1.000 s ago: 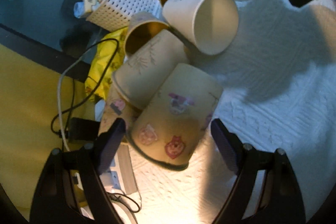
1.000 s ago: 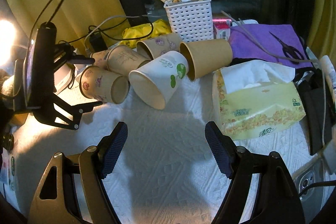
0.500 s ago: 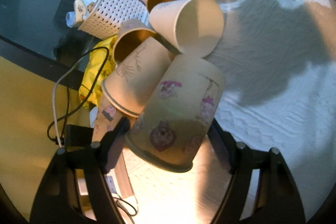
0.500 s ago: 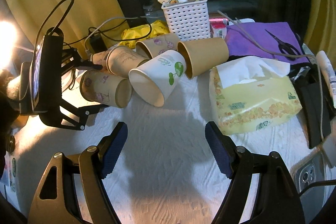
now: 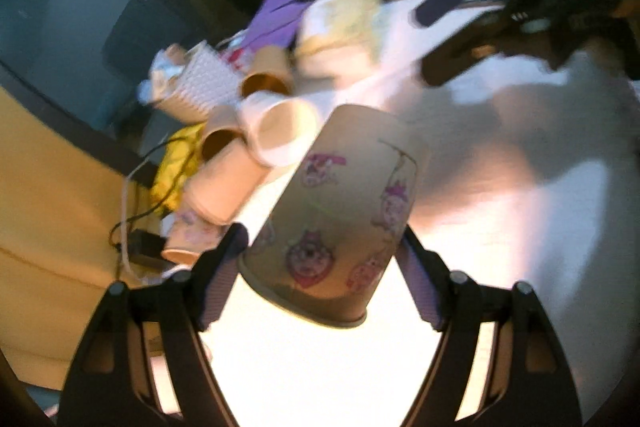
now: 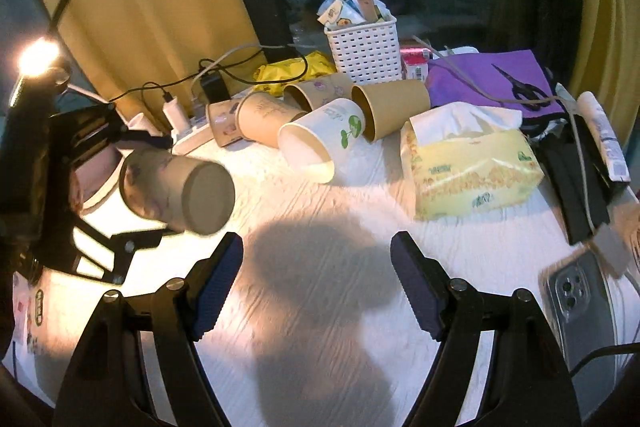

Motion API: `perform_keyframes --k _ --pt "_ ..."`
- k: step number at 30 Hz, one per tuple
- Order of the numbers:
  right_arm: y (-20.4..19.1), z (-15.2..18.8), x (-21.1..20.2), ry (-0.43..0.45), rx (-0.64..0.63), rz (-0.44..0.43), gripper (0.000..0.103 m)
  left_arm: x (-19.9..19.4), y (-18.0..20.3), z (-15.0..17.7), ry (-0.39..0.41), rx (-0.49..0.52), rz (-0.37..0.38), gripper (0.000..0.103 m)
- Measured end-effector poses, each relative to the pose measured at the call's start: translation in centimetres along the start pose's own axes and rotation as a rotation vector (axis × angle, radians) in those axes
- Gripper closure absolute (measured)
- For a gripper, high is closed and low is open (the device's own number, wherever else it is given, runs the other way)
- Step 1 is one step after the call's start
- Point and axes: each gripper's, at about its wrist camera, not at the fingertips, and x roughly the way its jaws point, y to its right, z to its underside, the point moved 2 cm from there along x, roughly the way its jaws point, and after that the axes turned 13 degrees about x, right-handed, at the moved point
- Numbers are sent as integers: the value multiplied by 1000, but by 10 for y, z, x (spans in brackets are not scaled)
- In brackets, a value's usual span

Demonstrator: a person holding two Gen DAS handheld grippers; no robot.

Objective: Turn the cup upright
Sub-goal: 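Close the left gripper on the cup body and lift it, then carry the cup toward the right gripper while the right gripper grasps it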

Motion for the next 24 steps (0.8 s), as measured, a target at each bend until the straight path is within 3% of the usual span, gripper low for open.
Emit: perform_keyframes --k 7,13,24 --pt "-1 35 -23 -15 0 3 24 -30 65 -17 25 44 75 28" --pt "2 70 -34 -44 -6 21 24 -30 112 -24 19 44 136 28" --pt "24 91 -43 -59 3 45 24 -16 134 -28 -18 76 149 27"
